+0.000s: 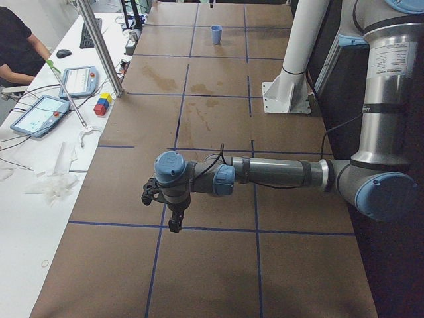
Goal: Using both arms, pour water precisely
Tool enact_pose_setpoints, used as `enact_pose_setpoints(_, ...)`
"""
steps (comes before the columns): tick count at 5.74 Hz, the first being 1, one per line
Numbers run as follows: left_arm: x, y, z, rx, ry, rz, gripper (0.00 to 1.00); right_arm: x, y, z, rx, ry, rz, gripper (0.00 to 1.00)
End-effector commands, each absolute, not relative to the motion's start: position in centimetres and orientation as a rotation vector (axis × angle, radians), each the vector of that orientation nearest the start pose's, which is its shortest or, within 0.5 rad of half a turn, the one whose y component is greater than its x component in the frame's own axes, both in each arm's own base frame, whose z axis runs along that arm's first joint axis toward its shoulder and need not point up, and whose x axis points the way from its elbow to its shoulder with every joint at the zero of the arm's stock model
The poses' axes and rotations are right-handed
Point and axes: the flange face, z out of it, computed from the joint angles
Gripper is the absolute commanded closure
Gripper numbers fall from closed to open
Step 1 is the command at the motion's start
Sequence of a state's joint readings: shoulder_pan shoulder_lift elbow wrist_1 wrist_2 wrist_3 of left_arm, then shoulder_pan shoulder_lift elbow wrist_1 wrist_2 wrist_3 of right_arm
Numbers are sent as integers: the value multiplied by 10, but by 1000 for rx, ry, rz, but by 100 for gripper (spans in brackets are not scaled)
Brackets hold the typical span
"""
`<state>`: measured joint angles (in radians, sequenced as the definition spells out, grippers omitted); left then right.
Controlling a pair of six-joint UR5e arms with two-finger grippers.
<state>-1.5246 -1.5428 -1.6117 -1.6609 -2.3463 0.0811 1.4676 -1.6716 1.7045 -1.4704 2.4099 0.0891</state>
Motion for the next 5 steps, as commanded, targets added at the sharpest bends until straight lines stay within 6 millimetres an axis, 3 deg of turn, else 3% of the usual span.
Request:
enact_pose_setpoints(1, -10, -478, 645, 129, 798, 135, 0, 11, -461, 624, 46, -846, -70, 0)
enact_pose_setpoints(2, 5, -474, 641, 120, 823, 111, 0, 11, -461, 622, 55, -847, -78, 0)
enact_pose_setpoints(3, 34, -473, 626, 19, 889, -21, 0, 10, -462, 621, 71, -848, -83, 0)
enact_pose_setpoints(4, 95, -468, 602, -44, 901, -34, 0, 11, -462, 621, 72, -847, -83, 0)
enact_pose_setpoints(5, 139, -458, 595, -88, 914, -38, 0, 11, -462, 621, 71, -847, -82, 0)
